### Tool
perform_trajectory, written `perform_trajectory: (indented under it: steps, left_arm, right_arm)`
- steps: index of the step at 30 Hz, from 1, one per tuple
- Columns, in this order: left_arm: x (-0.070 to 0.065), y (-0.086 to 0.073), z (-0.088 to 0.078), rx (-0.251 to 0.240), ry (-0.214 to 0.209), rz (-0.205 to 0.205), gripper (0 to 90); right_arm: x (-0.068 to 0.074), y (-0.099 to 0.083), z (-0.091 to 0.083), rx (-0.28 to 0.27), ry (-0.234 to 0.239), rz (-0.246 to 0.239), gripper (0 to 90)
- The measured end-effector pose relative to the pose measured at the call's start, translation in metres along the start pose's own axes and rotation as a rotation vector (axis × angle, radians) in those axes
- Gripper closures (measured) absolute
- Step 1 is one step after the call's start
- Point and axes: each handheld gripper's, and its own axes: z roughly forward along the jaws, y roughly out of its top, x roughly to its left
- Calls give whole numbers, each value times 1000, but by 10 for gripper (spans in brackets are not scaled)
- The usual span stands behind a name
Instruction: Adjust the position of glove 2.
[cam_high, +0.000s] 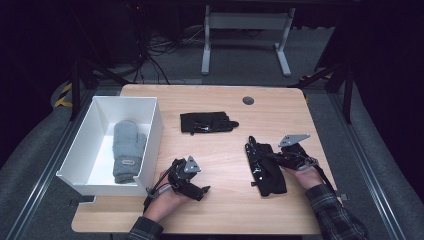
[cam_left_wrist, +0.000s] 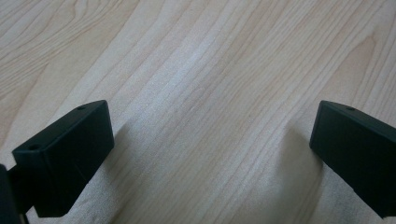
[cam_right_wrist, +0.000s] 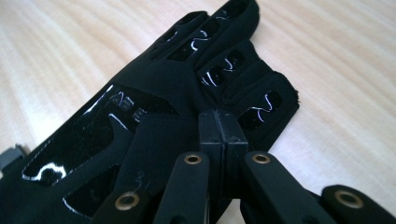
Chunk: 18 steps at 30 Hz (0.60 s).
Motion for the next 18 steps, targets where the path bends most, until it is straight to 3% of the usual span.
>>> perform_trajectory:
  steps: [16,17,18]
  left_arm:
    - [0,0,0,1,0,0,2]
    - [0,0,0,0,0,-1,4]
    - [0,0,0,0,0,0,4]
  right_arm:
    - [51,-15,-13,18,84,-92,900]
    - [51,-15,-14,15,89,-94,890]
    - [51,-15,-15,5,88,-97,824]
